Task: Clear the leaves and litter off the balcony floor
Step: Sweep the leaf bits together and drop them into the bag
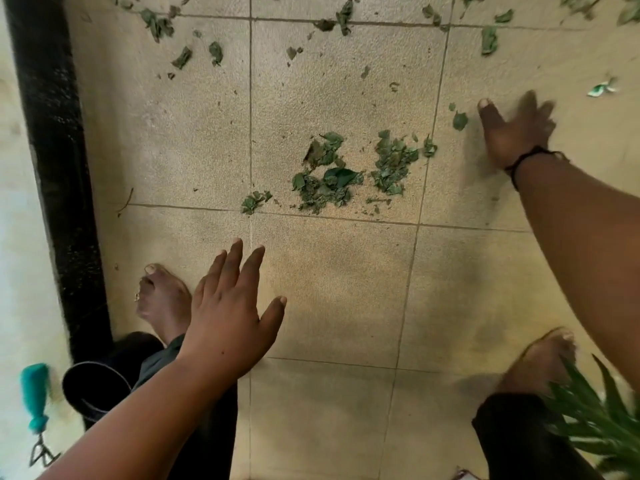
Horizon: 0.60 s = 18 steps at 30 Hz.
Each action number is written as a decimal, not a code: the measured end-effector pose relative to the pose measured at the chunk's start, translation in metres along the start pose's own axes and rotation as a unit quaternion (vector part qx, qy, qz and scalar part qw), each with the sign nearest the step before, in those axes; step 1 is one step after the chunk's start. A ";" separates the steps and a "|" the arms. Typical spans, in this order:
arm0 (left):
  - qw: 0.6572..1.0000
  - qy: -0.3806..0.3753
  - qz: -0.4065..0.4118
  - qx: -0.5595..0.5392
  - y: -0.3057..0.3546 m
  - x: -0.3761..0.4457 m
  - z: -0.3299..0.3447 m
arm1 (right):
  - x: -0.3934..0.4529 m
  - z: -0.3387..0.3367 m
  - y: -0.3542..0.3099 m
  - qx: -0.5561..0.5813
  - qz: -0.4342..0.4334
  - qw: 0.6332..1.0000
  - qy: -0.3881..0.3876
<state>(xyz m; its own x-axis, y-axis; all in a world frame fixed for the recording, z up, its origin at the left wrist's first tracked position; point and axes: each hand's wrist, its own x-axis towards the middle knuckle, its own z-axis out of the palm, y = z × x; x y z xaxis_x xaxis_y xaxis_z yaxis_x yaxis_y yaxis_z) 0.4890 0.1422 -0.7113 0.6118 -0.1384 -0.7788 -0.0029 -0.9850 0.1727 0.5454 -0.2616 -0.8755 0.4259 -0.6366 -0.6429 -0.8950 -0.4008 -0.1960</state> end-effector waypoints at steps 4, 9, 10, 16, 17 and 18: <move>1.000 -0.006 -0.008 0.006 -0.010 -0.002 -0.003 | -0.017 0.024 -0.016 -0.037 -0.089 0.995 -0.034; 1.000 -0.001 -0.001 -0.007 -0.008 0.002 -0.014 | -0.097 0.105 -0.055 -0.115 -0.256 0.954 -0.101; 1.000 0.001 0.000 -0.012 -0.010 0.003 -0.017 | -0.117 0.118 -0.064 -0.129 -0.267 0.949 -0.103; 0.999 0.007 -0.022 -0.023 -0.034 0.004 -0.028 | -0.219 0.181 -0.099 -0.296 -0.440 0.838 -0.128; 1.000 0.009 -0.021 -0.021 -0.035 0.004 -0.030 | -0.227 0.191 -0.099 -0.331 -0.469 0.807 -0.141; 0.999 0.014 -0.020 -0.021 -0.038 0.005 -0.033 | -0.233 0.203 -0.100 -0.361 -0.492 0.779 -0.144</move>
<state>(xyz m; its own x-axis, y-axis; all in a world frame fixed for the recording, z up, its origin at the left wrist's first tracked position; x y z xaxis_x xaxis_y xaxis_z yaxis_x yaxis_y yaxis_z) 0.5179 0.1822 -0.7019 0.6328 -0.0956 -0.7684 0.0555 -0.9842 0.1681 0.5085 0.0602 -0.8562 0.7175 0.3449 -0.6052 0.1977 -0.9339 -0.2980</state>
